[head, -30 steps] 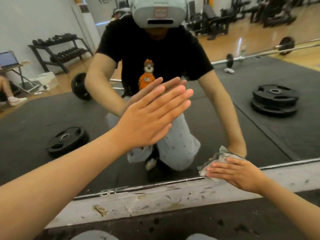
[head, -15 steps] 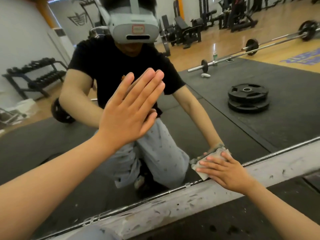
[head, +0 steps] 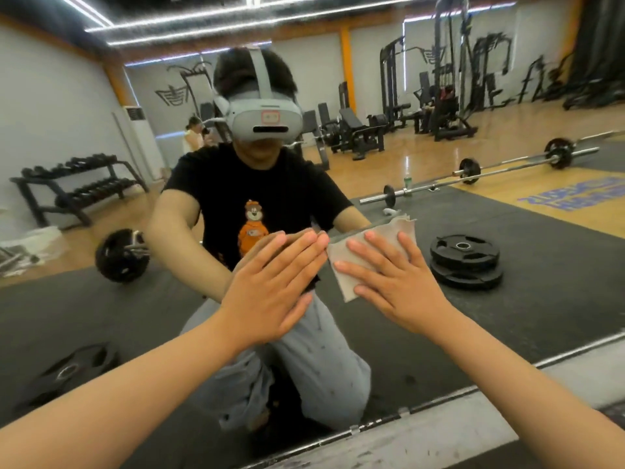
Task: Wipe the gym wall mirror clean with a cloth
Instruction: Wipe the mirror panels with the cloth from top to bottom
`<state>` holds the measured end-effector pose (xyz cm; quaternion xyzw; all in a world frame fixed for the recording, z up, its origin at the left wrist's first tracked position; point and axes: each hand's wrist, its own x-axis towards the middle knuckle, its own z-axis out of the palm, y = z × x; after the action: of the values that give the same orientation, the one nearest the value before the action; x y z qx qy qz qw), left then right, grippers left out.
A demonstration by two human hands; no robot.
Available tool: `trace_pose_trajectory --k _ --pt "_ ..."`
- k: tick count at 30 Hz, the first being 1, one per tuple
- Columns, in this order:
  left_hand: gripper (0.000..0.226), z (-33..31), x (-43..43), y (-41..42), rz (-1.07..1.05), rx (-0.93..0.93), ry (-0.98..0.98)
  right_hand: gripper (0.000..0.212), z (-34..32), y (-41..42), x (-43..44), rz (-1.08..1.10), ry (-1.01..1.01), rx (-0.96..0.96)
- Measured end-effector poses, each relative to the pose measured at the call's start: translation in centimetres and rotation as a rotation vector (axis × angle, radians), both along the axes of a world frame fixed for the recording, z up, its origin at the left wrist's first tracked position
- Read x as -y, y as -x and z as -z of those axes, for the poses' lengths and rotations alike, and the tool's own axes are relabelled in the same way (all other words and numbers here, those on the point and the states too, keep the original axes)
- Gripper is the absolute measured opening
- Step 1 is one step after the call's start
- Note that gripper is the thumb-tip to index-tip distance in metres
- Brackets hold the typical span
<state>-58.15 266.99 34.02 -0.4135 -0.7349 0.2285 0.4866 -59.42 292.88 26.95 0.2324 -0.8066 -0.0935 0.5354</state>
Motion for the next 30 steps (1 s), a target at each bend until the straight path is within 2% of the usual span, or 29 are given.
trace_pose_trajectory --k 4,7,12,22,26,30 --pt "0.059 -7.4 -0.7 0.1 0.115 -0.034 -0.141 0.048 -8.7 0.6 0.3 -0.005 0.027 -0.045" --pt "0.061 -15.3 -1.3 0.8 0.09 -0.143 -0.199 0.049 -14.1 0.9 0.6 -0.011 0.065 -0.083" --pt "0.068 -25.1 -2.0 1.7 0.004 -0.208 -0.254 0.051 -21.7 1.0 0.8 0.023 0.083 -0.108" --pt "0.077 -39.9 -3.5 1.0 -0.054 -0.29 -0.372 0.053 -40.2 1.8 -1.0 0.029 0.167 -0.106" --pt "0.069 -46.2 -3.6 1.0 -0.062 -0.307 -0.462 0.051 -48.0 1.8 -0.9 0.007 0.205 -0.126" --pt "0.073 -48.3 -3.8 2.3 -0.088 -0.3 -0.52 0.046 -55.6 2.0 -0.8 -0.009 0.242 -0.139"
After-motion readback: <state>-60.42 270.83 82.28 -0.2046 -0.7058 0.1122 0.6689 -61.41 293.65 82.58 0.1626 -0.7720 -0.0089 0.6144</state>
